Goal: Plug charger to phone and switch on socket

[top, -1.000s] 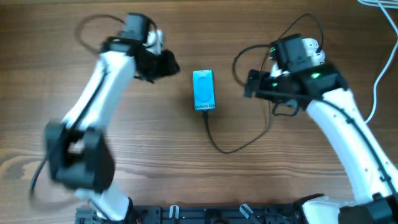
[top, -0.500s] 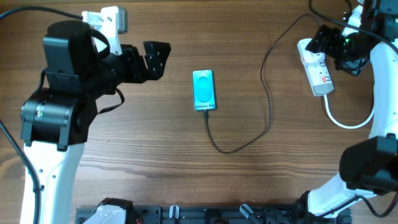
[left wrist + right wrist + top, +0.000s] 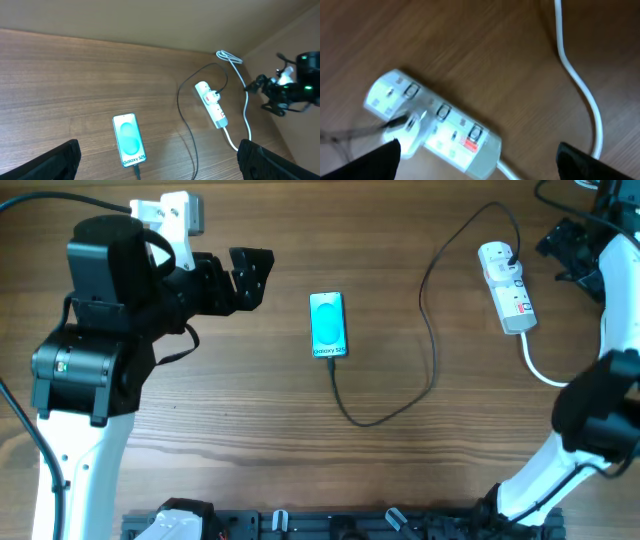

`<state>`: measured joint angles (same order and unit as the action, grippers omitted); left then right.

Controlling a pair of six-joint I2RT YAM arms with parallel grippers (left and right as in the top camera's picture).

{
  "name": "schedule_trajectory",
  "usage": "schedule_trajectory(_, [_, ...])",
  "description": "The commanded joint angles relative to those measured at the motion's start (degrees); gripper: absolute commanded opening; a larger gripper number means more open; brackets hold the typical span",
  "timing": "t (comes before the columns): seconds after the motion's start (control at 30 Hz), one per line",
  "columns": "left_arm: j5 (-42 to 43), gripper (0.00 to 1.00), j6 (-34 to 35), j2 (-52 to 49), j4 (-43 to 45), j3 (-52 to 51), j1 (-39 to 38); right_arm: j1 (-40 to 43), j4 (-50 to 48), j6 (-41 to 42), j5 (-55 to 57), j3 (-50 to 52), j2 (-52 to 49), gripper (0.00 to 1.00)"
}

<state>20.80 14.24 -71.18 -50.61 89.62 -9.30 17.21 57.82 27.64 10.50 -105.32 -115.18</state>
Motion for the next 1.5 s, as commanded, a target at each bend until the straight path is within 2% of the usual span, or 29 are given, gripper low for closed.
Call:
schedule_trajectory(0.0, [-0.52, 1.00, -0.33, 0.52, 0.09, 0.02, 0.11, 1.29, -3.21, -0.13, 2.01, -0.85, -5.18, 1.00])
schedule_trajectory(0.23, [-0.55, 1.00, -0.33, 0.52, 0.11, 0.02, 0.11, 1.49, -4.31, -0.52, 4.09, -0.83, -11.06, 1.00])
schedule_trajectory(0.47, [-0.55, 1.00, -0.33, 0.52, 0.11, 0.02, 0.11, 2.38, -3.72, -0.79, 2.01, 0.87, -12.57, 1.00])
schedule_trajectory(0.57, [-0.55, 1.00, -0.33, 0.52, 0.09, 0.02, 0.11, 2.60, -7.85, -9.75, -7.87, 3.06, -12.57, 1.00])
schedule_trajectory(1.2, [-0.55, 1.00, -0.33, 0.52, 0.11, 0.02, 0.11, 2.91, -6.88, -9.07, -8.07, 3.89, -12.90, 1.00])
schedule_trajectory(1.47, [-0.52, 1.00, -0.33, 0.52, 0.11, 0.02, 0.11, 2.91, -10.86, -9.01, -8.09, 8.33, -12.90, 1.00])
